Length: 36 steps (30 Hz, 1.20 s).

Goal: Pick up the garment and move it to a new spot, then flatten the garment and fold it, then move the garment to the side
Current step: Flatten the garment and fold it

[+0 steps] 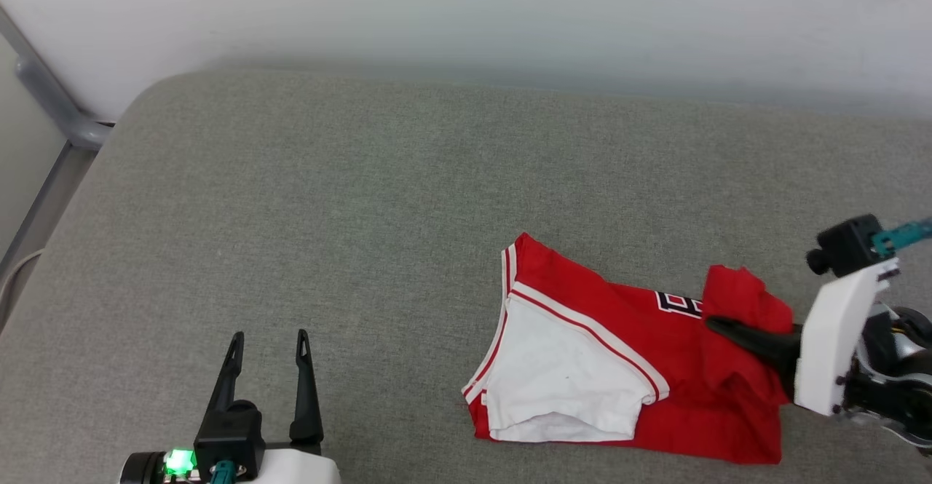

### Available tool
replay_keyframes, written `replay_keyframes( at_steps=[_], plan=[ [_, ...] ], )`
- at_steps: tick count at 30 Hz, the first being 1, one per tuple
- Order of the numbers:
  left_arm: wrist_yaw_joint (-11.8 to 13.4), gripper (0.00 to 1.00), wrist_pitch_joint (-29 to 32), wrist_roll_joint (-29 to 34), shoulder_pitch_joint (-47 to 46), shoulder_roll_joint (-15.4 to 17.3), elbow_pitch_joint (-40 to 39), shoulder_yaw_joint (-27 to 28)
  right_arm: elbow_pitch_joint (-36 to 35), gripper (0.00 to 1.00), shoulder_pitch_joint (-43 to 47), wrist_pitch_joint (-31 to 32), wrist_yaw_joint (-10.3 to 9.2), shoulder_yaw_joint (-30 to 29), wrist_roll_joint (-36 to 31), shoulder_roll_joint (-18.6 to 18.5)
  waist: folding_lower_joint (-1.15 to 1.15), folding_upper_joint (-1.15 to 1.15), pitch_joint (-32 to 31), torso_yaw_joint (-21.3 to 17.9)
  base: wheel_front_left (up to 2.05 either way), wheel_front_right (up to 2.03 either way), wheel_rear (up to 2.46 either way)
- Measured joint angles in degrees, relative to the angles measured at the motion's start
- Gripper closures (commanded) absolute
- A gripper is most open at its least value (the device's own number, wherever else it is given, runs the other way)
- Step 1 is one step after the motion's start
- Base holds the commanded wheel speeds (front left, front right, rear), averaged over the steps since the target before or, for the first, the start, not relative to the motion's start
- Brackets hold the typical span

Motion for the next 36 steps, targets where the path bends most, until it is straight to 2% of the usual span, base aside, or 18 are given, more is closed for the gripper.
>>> replay_keyframes(
  at_steps=[9, 16, 25, 26, 27, 28, 36],
  plan=[
    [-0.19, 0.0, 0.0, 0.43, -2.45, -0.55, 0.64, -1.0, 5.01, 1.0, -9.34, 2.53, 0.0, 5.73, -7.61, 9.94, 0.0, 0.0, 2.54, 1.53, 0.0, 0.0, 0.0],
    [-0.25, 0.0, 0.0, 0.46, -3.91, -1.03, 1.02, -1.52, 13.34, 1.0, -13.77, 1.56, 0.0, 8.84, -10.71, 16.24, 0.0, 0.0, 4.35, 2.65, 0.0, 0.0, 0.0],
    [-0.15, 0.0, 0.0, 0.46, -4.96, -1.42, 1.78, -1.83, 22.67, 1.0, -14.33, -2.6, 0.01, 13.21, -12.8, 19.57, 0.0, 0.0, 5.4, 3.26, 0.0, 0.0, 0.0],
    [-0.14, 0.0, 0.0, 0.46, -4.96, -1.43, 1.92, -1.8, 22.76, 0.81, -14.34, -3.47, 0.01, 13.41, -12.66, 19.7, 0.0, 0.0, 5.25, 3.17, 0.0, 0.0, 0.0],
    [-0.13, 0.0, 0.0, 0.46, -4.96, -1.43, 2.03, -1.71, 22.72, 0.55, -14.32, -4.25, 0.0, 13.56, -12.07, 19.83, 0.0, 0.0, 5.01, 3.02, 0.0, 0.0, 0.0],
    [-0.12, 0.0, 0.0, 0.46, -4.94, -1.43, 2.13, -1.64, 22.4, 0.0, -14.32, -5.06, 0.0, 13.96, -11.99, 19.75, 0.0, 0.0, 4.72, 2.85, 0.0, 0.0, 0.0],
    [-0.16, 0.0, 0.0, 0.44, -3.09, -1.03, 2.6, -0.6, 12.3, 0.0, -12.97, -15.22, 0.01, 14.35, -12.6, 14.93, 0.0, 0.0, 1.29, 0.55, 0.0, 0.0, 0.0]
  ],
)
